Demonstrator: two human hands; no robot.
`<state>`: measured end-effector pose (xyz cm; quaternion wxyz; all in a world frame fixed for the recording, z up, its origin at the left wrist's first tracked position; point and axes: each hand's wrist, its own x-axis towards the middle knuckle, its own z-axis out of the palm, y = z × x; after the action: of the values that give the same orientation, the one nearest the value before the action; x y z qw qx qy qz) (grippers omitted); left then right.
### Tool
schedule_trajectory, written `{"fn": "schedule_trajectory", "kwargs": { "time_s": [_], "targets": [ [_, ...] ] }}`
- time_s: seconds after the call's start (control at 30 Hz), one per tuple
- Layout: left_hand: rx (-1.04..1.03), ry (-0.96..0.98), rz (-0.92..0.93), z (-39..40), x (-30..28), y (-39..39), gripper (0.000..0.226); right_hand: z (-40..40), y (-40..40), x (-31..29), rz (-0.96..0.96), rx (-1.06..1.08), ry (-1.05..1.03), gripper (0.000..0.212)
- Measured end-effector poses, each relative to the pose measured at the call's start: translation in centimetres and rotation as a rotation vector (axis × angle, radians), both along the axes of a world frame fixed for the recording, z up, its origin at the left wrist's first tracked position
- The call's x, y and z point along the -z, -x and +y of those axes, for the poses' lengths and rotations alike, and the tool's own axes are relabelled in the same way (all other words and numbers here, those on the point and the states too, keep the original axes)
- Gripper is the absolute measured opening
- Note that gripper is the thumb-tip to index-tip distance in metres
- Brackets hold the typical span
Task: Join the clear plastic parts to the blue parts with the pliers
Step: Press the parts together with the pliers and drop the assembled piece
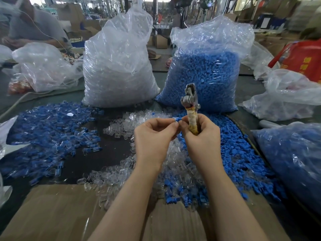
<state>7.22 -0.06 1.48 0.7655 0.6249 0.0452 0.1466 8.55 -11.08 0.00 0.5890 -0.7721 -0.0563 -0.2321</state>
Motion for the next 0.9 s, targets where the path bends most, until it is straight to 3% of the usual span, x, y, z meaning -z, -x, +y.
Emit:
{"fn": "schedule_trajectory", "kwargs": {
  "time_s": [0.2,0.5,0.73,0.9],
  "targets": [
    [-0.056,-0.182,-0.062,0.4,0.3,0.0,0.015,-0.1,0.0,-0.2,0.031,0.011,0.073,0.010],
    [-0.066,-0.275,-0.100,0.6,0.6,-0.2,0.021,-0.3,-0.2,-0.1,0.087,-0.047,0.045,0.009],
    [-0.148,-0.293,-0.074,0.8,1.1,-0.6,0.013,-0.2,0.1,-0.9,0.181,-0.167,0.015,0.013],
    [-0.127,-0.139,-0.074,1.5,1.1,-0.9,0.007,-1.3,0.0,-1.0,0.266,-0.248,0.025,0.014]
  ]
}}
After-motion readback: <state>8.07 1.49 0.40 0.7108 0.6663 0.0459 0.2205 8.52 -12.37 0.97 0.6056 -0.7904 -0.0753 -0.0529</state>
